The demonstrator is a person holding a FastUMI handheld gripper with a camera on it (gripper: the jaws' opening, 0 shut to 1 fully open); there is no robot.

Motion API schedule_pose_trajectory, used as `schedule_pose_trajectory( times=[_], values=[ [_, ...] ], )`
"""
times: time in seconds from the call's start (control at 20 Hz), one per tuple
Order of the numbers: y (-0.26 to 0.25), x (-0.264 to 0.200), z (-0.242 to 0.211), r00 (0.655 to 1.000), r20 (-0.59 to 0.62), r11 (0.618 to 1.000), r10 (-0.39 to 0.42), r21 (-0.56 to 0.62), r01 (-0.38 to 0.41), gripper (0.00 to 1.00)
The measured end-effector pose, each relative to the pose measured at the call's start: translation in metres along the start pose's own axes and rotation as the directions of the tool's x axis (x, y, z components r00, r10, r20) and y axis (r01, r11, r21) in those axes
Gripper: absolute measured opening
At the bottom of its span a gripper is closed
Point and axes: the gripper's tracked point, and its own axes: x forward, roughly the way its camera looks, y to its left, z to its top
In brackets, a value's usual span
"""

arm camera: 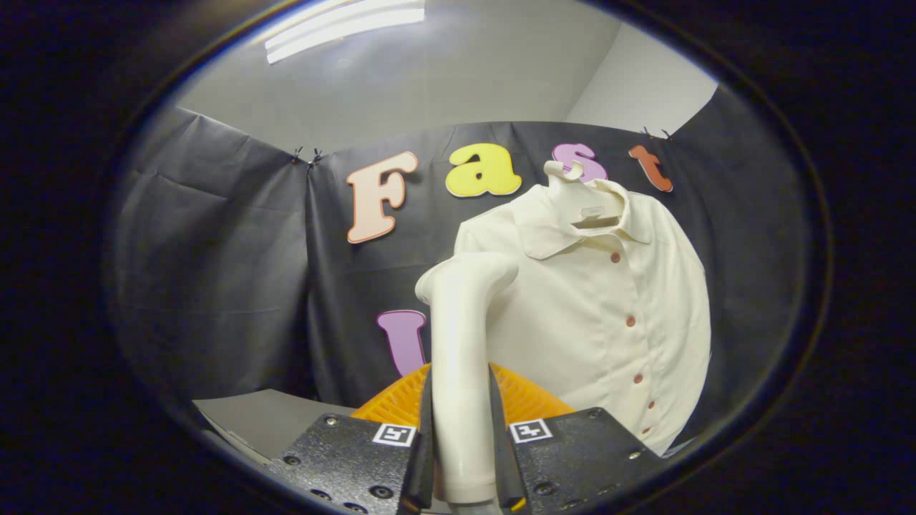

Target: Iron the clothes twice with a garment steamer, once on the left side and once on the right side.

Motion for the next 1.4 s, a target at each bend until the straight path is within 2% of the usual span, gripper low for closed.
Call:
schedule_pose_trajectory(
  times=[0.4, 0.55, 1.0, 1.4],
  values=[
    [-0.056, 0.007, -0.017, 0.999, 0.019, 0.995, -0.045, 0.090, 0.043, 0.33],
    [-0.065, 0.001, -0.031, 0.999, 0.007, 0.989, -0.035, 0.142, 0.034, 0.33],
    [-0.076, -0.020, -0.081, 0.999, -0.051, 0.985, -0.020, 0.167, 0.028, 0.33],
    [-0.089, -0.044, -0.138, 0.994, -0.104, 0.967, -0.010, 0.251, 0.036, 0.33]
  ],
)
